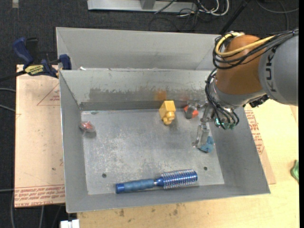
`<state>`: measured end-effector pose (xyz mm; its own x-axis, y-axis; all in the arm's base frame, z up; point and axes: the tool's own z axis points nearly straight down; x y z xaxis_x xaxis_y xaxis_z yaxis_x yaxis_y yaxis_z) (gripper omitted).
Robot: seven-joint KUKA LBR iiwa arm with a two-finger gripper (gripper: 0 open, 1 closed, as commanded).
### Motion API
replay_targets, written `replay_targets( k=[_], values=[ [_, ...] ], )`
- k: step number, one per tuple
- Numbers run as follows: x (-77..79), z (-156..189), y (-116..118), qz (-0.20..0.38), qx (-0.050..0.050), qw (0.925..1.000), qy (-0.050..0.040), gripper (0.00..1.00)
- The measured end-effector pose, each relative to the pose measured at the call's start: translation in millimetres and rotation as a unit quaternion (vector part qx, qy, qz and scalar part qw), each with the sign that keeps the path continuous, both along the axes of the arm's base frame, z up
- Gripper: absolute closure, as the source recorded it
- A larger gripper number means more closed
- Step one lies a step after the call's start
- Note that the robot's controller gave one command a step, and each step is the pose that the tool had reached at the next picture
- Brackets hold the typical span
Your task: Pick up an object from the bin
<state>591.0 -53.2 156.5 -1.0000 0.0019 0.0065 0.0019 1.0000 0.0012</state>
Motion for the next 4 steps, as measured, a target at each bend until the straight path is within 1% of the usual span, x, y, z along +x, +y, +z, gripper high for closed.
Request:
replay_targets(
  k=[1,2,3,4],
  values=[
    [-7.3,-88.3,-71.9,0.124,0.0,0.9923,-0.0023,0.0],
    [-17.4,-54.9,-101.9,0.098,-0.001,0.9952,-0.0059,0.0],
    [-22.7,-52.0,-95.2,0.105,0.0,0.9944,-0.0039,0.0],
    [-26.2,-88.2,-97.4,0.13,0.001,0.9915,-0.0031,0.0]
  ],
)
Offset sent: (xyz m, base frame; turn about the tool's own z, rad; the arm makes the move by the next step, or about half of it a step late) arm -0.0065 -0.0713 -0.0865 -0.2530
